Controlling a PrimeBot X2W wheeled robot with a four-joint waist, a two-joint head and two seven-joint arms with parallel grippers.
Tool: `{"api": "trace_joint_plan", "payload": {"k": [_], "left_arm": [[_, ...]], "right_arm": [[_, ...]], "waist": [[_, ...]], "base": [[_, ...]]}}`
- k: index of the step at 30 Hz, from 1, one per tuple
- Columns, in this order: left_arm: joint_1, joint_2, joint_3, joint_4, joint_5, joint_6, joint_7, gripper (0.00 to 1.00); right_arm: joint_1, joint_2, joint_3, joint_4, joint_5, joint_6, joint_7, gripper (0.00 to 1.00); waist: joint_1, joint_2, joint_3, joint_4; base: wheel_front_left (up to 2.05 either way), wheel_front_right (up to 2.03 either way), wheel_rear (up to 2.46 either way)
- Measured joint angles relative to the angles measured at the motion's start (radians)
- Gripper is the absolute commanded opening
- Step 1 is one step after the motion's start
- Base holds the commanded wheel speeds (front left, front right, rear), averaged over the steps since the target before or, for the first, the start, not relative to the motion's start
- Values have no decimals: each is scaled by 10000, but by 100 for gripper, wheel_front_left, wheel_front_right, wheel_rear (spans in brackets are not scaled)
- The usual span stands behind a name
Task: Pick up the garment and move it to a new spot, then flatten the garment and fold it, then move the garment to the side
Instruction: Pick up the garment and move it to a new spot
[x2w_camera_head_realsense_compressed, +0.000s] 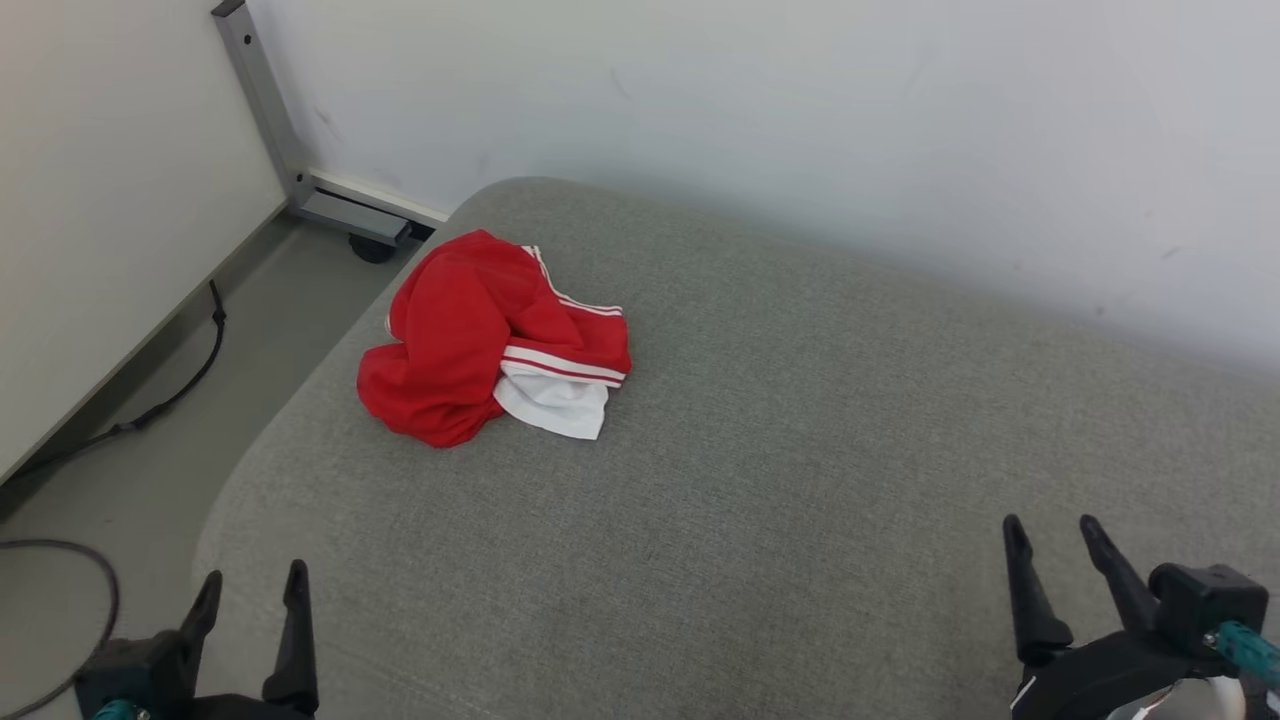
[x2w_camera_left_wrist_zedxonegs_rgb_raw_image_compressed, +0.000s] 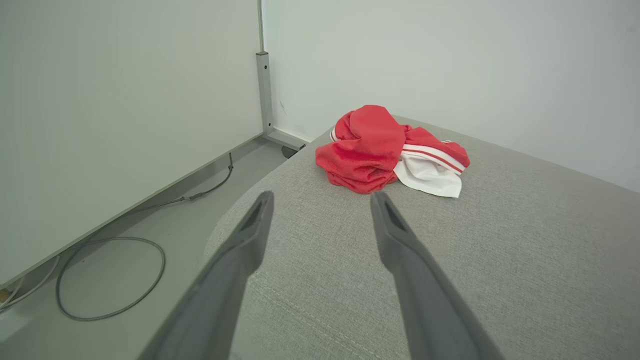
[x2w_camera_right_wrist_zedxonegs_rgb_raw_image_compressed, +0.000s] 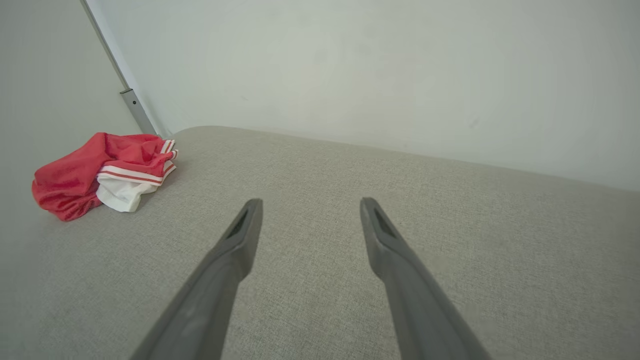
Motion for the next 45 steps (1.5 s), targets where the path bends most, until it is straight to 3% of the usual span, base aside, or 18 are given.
{"api": "trace_joint_plan", "payload": {"k": [16,27,45], "left_arm": [[41,-94,286,-52,0,0,-13,100],[-360,-61,203,270,-46,-117,128,100],[-3749,366,654,2600,-918,-1005,750,100]], "right_arm": [[-638,-77,385,393,-84,456,150,100],[-612,-128,439,543,-84,487,148,100],[-1316,-244,830,380,-343,654,384,100]], "waist": [[1,0,64,226],[0,0,11,135],[1,0,498,-1251]], "base": [[0,0,0],[0,0,0],[0,0,0]]}}
